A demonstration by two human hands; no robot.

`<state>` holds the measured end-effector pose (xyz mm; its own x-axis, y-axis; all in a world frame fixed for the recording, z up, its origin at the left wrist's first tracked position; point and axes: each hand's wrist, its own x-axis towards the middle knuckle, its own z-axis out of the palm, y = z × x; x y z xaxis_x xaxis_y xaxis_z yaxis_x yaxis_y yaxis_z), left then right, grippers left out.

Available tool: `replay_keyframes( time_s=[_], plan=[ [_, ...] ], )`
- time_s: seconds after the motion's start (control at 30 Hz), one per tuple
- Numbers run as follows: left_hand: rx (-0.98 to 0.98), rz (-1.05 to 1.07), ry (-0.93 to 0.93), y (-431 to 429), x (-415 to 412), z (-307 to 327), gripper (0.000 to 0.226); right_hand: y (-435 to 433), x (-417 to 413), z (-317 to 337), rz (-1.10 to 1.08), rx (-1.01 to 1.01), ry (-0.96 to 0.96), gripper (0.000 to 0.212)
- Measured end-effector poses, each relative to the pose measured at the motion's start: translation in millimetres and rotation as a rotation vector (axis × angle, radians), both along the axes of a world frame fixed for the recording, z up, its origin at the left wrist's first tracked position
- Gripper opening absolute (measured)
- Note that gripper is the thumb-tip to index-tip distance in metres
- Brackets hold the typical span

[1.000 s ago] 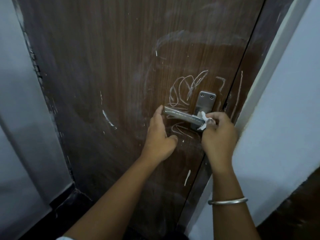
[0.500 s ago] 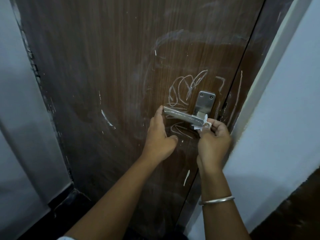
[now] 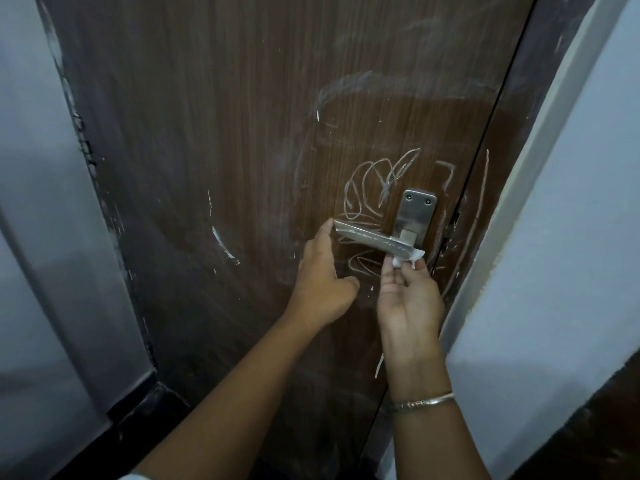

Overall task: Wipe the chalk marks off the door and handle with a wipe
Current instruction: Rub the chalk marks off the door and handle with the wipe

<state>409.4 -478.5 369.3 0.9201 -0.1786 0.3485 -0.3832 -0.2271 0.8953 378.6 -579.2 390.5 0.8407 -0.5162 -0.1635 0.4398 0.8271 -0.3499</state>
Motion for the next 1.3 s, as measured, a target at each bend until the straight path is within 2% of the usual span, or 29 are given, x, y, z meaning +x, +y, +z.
replay_keyframes(
  time_s=[0.13, 0.43, 1.1, 1.3],
  plan=[
    [0.009, -0.012, 0.004, 1, -2, 0, 0.095, -1, -4, -1, 0.057, 0.084, -0.041, 0.022],
    [-0.005, -0.008, -0.008, 2, 0, 3, 0.091, 0, 0, 0, 0.075, 0.114, -0.054, 0.023],
    [0.04, -0.012, -0.001, 5, 0, 1, 0.094, 0, -3, -5, 0.032, 0.02, -0.06, 0.024],
    [0.032, -0.021, 0.005, 4, -2, 1, 0.095, 1, -8, -12, -0.015, -0.068, -0.027, 0.022]
  ],
)
